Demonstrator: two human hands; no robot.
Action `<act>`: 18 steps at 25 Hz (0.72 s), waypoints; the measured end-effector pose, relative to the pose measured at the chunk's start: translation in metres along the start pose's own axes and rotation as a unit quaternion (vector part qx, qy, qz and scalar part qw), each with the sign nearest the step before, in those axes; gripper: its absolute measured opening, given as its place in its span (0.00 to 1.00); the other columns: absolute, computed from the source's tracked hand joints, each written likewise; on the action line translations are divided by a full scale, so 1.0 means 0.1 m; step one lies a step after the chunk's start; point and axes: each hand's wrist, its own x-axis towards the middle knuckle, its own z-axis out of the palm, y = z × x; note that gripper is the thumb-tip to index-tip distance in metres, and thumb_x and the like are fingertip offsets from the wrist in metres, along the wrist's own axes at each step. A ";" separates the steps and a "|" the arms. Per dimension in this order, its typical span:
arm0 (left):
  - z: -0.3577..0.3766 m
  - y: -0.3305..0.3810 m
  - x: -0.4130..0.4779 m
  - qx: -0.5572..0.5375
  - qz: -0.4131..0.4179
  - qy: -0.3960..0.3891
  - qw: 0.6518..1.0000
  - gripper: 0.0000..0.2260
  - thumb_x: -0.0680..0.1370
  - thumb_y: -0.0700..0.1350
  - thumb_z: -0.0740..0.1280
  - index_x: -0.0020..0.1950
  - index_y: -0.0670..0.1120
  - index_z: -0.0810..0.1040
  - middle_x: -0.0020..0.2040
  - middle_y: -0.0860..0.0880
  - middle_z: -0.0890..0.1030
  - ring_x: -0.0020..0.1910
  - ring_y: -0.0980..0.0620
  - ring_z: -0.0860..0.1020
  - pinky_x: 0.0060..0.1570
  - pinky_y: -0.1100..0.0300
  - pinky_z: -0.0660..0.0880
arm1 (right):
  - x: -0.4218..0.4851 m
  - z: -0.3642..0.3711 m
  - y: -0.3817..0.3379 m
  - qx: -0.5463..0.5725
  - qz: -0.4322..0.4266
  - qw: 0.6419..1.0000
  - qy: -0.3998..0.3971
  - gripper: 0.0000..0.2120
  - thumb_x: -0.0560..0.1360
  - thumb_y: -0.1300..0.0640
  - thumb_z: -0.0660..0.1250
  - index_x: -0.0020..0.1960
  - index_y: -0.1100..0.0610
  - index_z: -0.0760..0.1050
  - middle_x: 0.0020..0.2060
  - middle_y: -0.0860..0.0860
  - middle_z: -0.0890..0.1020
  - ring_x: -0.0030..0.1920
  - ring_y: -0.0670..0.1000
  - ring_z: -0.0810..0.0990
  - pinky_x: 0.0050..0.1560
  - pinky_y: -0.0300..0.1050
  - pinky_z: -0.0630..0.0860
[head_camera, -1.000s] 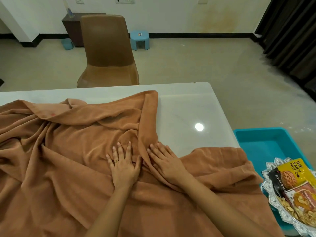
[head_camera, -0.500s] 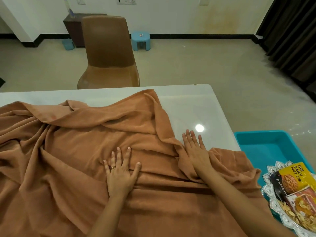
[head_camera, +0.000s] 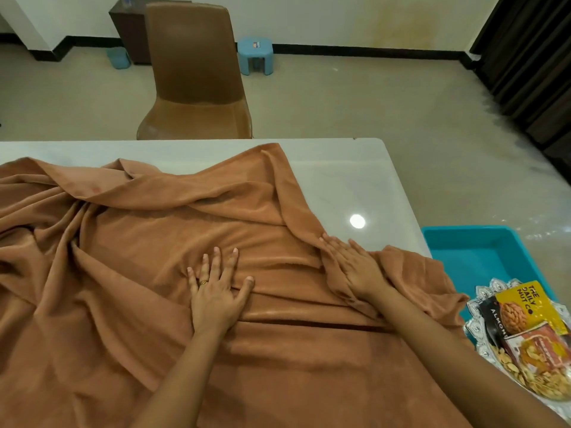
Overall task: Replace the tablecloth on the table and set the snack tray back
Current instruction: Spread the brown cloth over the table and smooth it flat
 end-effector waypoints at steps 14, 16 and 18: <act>-0.07 -0.20 -0.27 -0.027 -0.038 -0.001 0.999 0.35 0.73 0.69 0.48 0.78 0.56 0.53 0.78 0.46 0.56 0.77 0.46 0.52 0.73 0.42 0.43 | -0.12 0.27 -0.85 -0.045 0.109 0.993 -0.026 0.38 0.76 0.35 0.46 0.77 0.58 0.51 0.76 0.59 0.55 0.77 0.57 0.49 0.73 0.59 0.41; -0.12 -0.24 -0.30 -0.090 -0.038 0.029 0.995 0.36 0.73 0.69 0.48 0.78 0.54 0.52 0.78 0.45 0.53 0.77 0.45 0.51 0.74 0.43 0.42 | -0.27 0.39 -1.16 -0.044 0.065 0.997 -0.015 0.33 0.76 0.40 0.52 0.75 0.57 0.60 0.74 0.57 0.64 0.76 0.56 0.54 0.71 0.59 0.48; -0.19 -0.28 -0.32 -0.140 0.005 0.065 0.988 0.37 0.74 0.71 0.47 0.78 0.53 0.53 0.79 0.47 0.52 0.77 0.46 0.49 0.74 0.48 0.40 | -0.46 0.49 -1.50 -0.006 0.006 0.999 -0.035 0.28 0.76 0.45 0.54 0.73 0.56 0.65 0.72 0.53 0.68 0.75 0.54 0.56 0.70 0.57 0.52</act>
